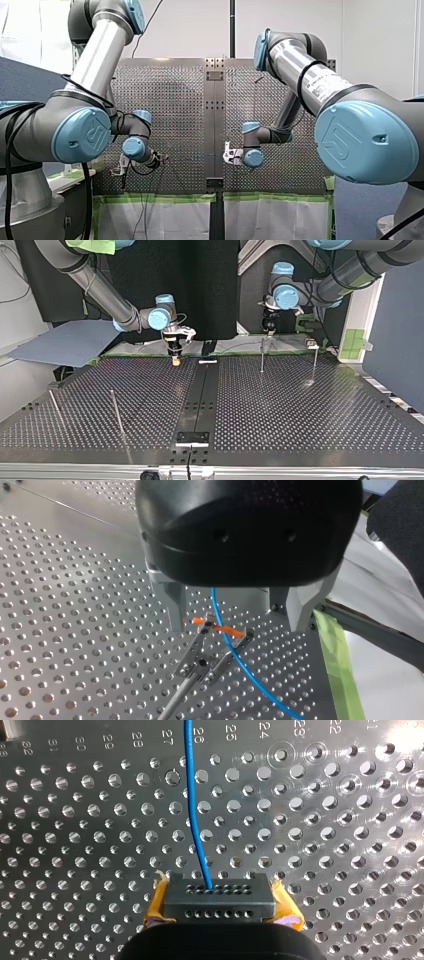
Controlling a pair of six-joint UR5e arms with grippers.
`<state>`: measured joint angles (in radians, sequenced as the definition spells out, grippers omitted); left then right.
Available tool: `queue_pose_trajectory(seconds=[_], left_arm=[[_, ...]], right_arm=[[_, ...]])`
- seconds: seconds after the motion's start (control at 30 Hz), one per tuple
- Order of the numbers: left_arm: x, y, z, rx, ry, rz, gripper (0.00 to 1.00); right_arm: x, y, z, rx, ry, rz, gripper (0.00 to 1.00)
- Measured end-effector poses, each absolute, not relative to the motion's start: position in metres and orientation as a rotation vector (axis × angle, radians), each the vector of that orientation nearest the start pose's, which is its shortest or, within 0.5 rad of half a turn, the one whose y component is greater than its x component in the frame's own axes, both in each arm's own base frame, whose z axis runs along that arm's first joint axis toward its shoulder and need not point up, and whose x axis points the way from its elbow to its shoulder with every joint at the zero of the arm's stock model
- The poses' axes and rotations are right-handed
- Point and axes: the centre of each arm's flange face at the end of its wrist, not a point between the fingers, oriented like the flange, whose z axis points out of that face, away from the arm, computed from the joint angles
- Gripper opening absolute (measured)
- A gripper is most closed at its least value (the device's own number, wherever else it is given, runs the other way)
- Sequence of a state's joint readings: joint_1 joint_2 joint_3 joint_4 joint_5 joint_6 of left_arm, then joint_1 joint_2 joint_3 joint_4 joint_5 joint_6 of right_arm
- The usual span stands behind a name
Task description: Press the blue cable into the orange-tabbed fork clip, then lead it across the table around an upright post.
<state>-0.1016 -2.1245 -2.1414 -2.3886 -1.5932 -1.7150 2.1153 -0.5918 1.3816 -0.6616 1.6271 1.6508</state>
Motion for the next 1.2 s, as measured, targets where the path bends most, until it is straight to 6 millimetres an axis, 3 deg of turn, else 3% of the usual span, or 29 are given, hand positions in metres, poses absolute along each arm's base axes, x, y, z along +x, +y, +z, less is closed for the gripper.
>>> queue_pose_trajectory(seconds=[0.47, 1.2], left_arm=[[0.435, -0.175, 0.042, -0.059, 1.940, -0.148, 1.00], [0.429, -0.208, 0.044, 0.005, 1.912, -0.375, 1.00]], right_arm=[[0.483, -0.541, 0.007, 1.669, -1.071, 1.513, 0.00], [0.484, -0.537, 0.004, 1.683, -1.079, 1.510, 0.00]])
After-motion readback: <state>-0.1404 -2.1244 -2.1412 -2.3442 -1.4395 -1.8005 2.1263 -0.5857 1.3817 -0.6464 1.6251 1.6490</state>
